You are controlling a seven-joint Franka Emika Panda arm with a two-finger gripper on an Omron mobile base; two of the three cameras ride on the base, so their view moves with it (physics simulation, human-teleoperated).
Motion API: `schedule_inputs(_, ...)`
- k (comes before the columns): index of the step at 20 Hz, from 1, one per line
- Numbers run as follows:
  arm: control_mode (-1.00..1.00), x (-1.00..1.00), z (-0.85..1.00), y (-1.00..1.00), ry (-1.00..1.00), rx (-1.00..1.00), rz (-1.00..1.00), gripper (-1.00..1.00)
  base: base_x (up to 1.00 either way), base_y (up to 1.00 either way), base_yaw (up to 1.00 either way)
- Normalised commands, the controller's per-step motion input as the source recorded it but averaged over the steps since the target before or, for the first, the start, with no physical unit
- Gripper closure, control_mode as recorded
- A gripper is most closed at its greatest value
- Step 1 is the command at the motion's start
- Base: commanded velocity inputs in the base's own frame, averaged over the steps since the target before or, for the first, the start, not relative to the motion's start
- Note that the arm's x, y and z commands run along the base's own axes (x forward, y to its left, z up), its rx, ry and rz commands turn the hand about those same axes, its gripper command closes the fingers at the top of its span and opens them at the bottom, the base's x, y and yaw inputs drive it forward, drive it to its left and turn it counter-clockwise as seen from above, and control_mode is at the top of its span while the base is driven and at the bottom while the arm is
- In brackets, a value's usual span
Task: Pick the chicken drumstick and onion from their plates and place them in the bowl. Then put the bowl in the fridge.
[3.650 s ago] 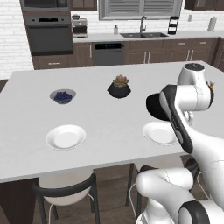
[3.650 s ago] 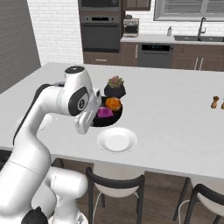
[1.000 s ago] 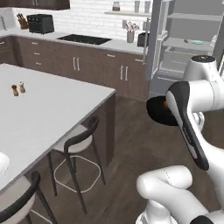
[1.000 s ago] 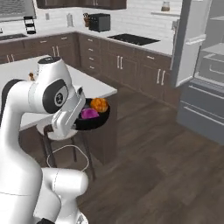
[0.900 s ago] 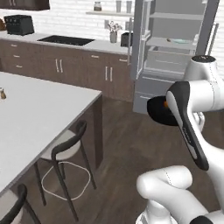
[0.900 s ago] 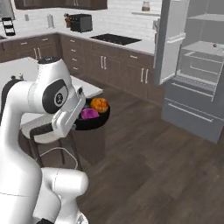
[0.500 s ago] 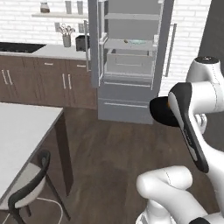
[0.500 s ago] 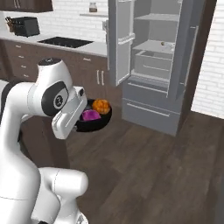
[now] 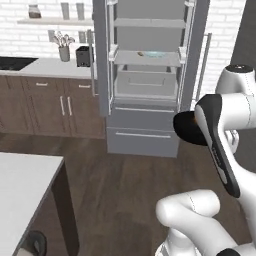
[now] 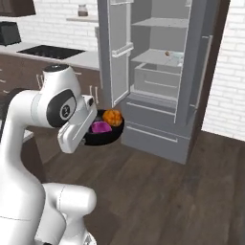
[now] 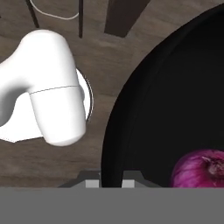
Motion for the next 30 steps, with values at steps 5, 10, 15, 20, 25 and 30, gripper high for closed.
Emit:
schedule_inputs(5,1.00,0.00,0.00,0.00,0.00,0.00,0.00,1.00,1.00,0.30,-0.03)
schedule_inputs(10,1.00,0.00,0.00,0.00,0.00,0.00,0.00,1.00,1.00,-0.01,-0.07)
schedule_inputs(15,1.00,0.00,0.00,0.00,0.00,0.00,0.00,1.00,0.96,0.09,-0.27)
schedule_inputs(20,1.00,0.00,0.00,0.00,0.00,0.00,0.00,1.00,0.97,0.56,-0.14)
schedule_inputs(25,1.00,0.00,0.00,0.00,0.00,0.00,0.00,1.00,0.64,0.43,-0.09)
schedule_inputs(30,1.00,0.00,0.00,0.00,0.00,0.00,0.00,1.00,0.52,0.14,-0.27)
